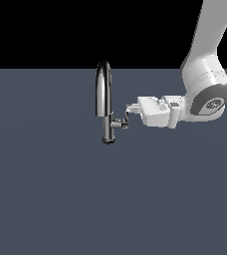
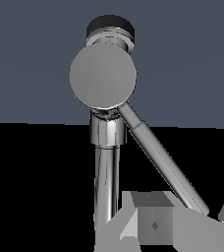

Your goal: Turn on the faucet by rotating a designated handle.

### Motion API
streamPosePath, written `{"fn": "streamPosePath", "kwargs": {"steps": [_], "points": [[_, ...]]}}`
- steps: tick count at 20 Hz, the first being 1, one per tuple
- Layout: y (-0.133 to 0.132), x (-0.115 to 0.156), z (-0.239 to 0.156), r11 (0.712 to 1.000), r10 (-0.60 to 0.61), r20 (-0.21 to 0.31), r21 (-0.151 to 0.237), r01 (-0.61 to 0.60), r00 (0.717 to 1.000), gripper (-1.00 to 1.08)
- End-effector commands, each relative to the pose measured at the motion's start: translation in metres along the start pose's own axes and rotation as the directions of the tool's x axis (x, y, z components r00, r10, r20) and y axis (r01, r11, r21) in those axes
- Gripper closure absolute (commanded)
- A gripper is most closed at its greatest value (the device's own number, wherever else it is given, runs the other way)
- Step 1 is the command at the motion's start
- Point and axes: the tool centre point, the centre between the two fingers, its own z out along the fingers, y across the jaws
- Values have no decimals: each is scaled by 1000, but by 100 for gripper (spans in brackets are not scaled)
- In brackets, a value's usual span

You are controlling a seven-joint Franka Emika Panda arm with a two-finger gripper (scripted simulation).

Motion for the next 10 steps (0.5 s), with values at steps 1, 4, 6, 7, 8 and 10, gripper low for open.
{"fn": "streamPosePath", "kwargs": {"steps": [1, 4, 6, 7, 8, 10], "points": [[14, 11, 3, 1000, 15, 6, -9, -14, 1000, 108], [25, 19, 4, 1000, 15, 7, -11, -15, 1000, 108], [33, 24, 5, 1000, 15, 8, -13, -15, 1000, 108], [37, 27, 6, 1000, 15, 9, -14, -15, 1000, 108], [41, 29, 6, 1000, 16, 9, -15, -16, 1000, 108], [45, 32, 6, 1000, 16, 10, -16, -16, 1000, 108]]}}
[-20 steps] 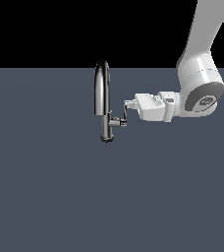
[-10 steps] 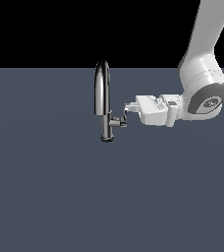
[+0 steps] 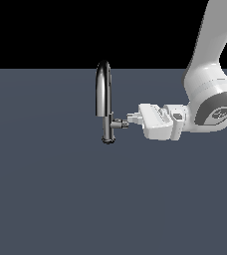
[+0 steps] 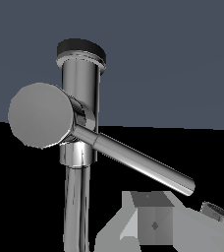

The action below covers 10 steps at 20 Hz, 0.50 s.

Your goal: Turn on the faucet by rotating a designated handle.

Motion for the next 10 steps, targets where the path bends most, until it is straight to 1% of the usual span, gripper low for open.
{"fn": "streamPosePath", "kwargs": {"steps": [1, 10], "points": [[0, 0, 0, 1000, 0, 0, -1, 0, 1000, 108], [14, 55, 6, 1000, 17, 8, -12, -17, 1000, 108]]}}
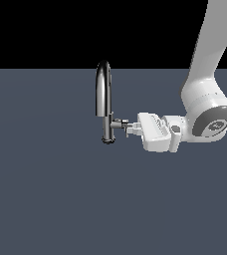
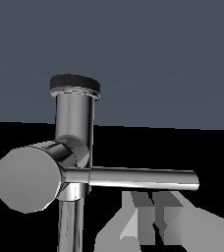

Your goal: Turn on the faucet by rotating a designated handle.

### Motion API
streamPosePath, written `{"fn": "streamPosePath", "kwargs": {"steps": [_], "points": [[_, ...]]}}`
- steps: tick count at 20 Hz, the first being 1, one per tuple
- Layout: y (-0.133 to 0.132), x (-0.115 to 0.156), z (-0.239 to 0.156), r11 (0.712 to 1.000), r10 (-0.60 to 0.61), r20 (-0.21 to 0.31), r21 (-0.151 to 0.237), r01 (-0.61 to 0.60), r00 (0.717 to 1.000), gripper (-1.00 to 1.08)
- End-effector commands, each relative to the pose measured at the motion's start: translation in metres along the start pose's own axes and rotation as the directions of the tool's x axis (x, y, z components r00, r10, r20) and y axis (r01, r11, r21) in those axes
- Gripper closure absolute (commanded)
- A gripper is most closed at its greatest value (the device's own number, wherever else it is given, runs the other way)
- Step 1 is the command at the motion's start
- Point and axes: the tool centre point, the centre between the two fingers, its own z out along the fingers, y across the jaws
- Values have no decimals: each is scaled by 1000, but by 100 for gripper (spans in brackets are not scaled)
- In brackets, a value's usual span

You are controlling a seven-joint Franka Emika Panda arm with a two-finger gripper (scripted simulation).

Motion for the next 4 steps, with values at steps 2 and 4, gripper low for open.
{"fn": "streamPosePath", "kwargs": {"steps": [2, 4], "points": [[11, 31, 7, 1000, 26, 5, -9, -26, 1000, 108], [13, 37, 8, 1000, 27, 6, -10, -27, 1000, 108]]}}
